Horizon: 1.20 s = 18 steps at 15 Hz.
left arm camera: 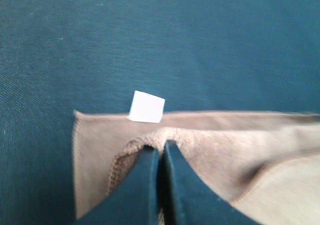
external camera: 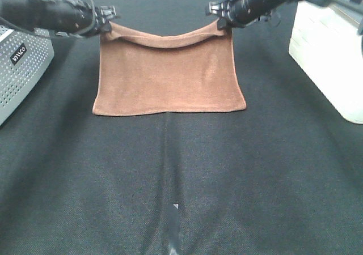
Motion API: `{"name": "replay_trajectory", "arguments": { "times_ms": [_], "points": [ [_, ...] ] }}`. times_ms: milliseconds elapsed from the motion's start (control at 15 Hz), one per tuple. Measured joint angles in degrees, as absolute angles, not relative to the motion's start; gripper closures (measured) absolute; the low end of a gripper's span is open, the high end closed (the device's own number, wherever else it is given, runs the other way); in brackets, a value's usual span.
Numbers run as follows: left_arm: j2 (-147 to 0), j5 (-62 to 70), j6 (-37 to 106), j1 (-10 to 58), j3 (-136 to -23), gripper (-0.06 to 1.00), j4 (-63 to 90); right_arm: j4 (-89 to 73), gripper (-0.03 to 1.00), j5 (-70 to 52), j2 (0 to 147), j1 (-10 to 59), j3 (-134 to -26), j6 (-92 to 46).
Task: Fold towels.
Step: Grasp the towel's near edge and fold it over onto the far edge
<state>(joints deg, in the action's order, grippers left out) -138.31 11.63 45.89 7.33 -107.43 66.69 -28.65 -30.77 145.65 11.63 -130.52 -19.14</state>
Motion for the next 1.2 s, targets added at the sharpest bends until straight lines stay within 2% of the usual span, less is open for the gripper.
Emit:
{"name": "replay_trajectory", "arguments": {
  "times_ms": [267, 333, 400, 467, 533, 600, 667, 733, 1000, 1200],
  "points": [
    [-144.27, 9.85, 45.89, 7.33, -112.41, 0.93, 65.78, -28.71, 0.97, -25.44, 149.6, 11.63, -130.52, -20.17],
    [-144.39, 9.34, 45.89, 7.33, -112.53, 0.9, 64.97, -28.71, 0.96, -25.32, 150.17, 11.63, -130.52, -20.17],
    [-144.39, 9.11, 45.89, 7.33, -112.59, 0.85, 64.57, -28.71, 0.9, -25.15, 150.69, 11.63, -130.52, -20.11],
    [-144.39, 9.0, 46.01, 7.33, -112.59, 0.73, 64.17, -28.71, 0.81, -25.15, 150.97, 11.63, -130.52, -20.11],
    [-144.39, 9.0, 46.07, 7.33, -112.59, 0.6, 63.71, -28.71, 0.68, -25.15, 151.03, 11.63, -130.52, -20.11],
    [-144.39, 9.0, 46.07, 7.33, -112.59, 0.37, 63.48, -28.71, 0.48, -25.15, 151.03, 11.63, -130.52, -20.11],
    [-144.39, 9.0, 46.07, 7.33, -112.59, 0.28, 63.14, -28.71, 0.38, -25.61, 151.03, 11.63, -130.52, -20.11],
    [-144.39, 9.11, 46.07, 7.33, -112.59, 0.23, 62.28, -28.65, 0.33, -26.47, 150.75, 11.63, -130.52, -20.11],
    [-143.41, 17.42, 45.84, 7.33, -112.59, 0.21, 56.61, -25.78, 0.3, -33.86, 147.02, 11.63, -130.58, -20.11],
    [-141.18, 23.26, 39.3, 7.33, -112.59, 0.21, 48.64, -23.03, 0.3, -42.51, 145.53, 11.63, -130.63, -18.39]
  ]
}}
